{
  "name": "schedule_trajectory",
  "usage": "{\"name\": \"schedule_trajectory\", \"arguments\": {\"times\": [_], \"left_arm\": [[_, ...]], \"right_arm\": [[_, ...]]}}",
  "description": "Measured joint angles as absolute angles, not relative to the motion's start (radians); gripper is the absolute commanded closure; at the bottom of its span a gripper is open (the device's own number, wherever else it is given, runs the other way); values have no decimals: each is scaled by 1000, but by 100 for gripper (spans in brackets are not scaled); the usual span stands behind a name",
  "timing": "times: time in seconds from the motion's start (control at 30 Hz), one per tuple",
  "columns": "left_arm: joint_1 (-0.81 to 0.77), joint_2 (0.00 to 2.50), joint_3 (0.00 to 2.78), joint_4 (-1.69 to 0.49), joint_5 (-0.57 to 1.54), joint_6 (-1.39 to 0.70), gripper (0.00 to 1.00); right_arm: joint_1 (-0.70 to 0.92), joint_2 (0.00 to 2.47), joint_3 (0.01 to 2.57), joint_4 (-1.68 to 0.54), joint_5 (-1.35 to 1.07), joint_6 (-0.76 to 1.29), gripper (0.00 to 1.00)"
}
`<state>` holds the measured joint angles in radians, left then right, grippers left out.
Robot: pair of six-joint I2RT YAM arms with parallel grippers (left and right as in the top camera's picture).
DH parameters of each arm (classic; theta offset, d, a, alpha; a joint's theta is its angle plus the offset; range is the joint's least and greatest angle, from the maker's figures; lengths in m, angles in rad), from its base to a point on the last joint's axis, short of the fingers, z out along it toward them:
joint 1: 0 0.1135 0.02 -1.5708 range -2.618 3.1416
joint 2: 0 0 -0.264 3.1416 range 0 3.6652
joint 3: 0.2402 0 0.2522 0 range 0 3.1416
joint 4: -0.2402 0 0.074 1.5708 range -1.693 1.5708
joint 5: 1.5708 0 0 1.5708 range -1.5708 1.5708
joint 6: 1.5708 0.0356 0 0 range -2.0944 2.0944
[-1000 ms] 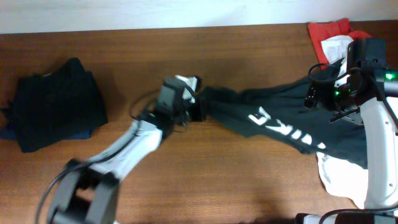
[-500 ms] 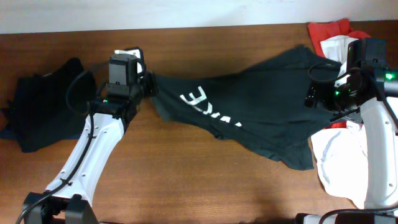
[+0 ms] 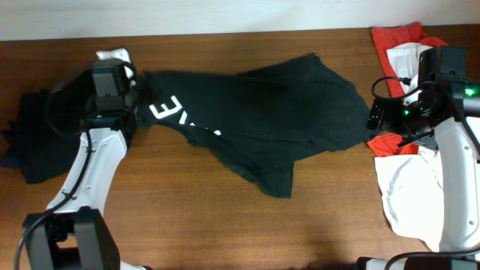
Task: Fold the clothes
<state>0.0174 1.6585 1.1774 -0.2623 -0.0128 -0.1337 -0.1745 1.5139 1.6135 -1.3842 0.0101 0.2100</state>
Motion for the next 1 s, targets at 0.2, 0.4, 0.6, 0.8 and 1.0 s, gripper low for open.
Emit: {"name": "schedule_trajectory", "arguments": {"times": [0.2, 0.4, 0.6, 0.8, 1.0], "left_arm": [[-34, 1668, 1174, -698, 270, -130, 1], [-114, 1668, 1145, -778, 293, -152, 1], [-123, 1669, 1067, -648, 184, -215, 11], [-123, 1695, 1049, -556, 163, -258, 16], [-123, 1791, 1045, -488, 165, -289, 22]], "right_arm": [[-175, 1514, 1613, -1385, 10, 210, 1], [-175, 1514, 1614, -1385, 10, 210, 1], [-175, 1514, 1614, -1388, 10, 210, 1], [-175, 1514, 1613, -1388, 10, 210, 1], [-175, 1514, 1614, -1388, 10, 210, 1]]}}
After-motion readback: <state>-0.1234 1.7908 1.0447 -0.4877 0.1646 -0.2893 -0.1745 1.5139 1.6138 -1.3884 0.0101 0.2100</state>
